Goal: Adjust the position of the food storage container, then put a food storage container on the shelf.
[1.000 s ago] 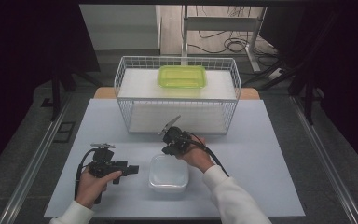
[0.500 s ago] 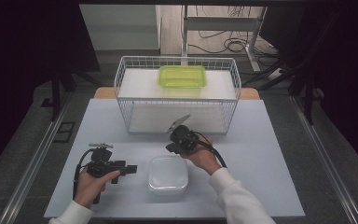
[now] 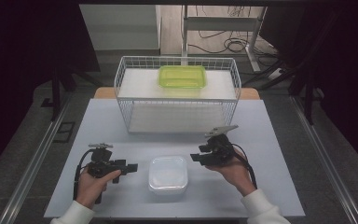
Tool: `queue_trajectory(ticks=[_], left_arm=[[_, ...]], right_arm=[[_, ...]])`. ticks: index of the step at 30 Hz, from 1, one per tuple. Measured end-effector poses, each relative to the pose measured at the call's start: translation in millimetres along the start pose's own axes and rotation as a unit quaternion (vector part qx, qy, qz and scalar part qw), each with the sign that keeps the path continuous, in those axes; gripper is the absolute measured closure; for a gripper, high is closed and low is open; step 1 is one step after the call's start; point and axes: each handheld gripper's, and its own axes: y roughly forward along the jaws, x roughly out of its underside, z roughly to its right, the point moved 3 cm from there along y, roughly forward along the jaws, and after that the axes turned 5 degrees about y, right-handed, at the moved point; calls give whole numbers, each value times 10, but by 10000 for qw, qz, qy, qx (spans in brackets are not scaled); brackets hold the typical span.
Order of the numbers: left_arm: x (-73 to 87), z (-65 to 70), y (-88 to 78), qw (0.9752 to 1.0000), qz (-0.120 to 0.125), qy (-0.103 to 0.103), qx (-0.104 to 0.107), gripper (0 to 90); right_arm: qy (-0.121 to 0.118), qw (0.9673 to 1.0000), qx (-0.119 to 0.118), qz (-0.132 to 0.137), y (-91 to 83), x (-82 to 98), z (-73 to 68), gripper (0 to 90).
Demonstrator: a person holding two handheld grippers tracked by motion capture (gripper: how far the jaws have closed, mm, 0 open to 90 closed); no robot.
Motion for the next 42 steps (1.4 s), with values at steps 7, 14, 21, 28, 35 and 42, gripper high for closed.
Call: queue_trajectory(ticks=[7,14,21,28,35,42], left_arm=[[-14,28,-15,9999,116,16,25,305],[-10,21,-30,9999,115,42,41,302],[-6,31,-26,9999,112,28,45,301],[-26,53,-17,9997,197,-62,126,295],[-27,65,3,9997,205,-62,129,295],[-39,117,67,9996,181,-86,214,295]], right_arm=[[602,9971,-390,264,-70,204,58,250],[676,9969,-329,221,-10,282,84,212],[692,9966,-378,249,-5,286,65,213],[849,9943,-522,367,16,296,70,206],[984,9933,-503,350,31,297,59,226],[1282,9884,-706,399,71,264,60,294]])
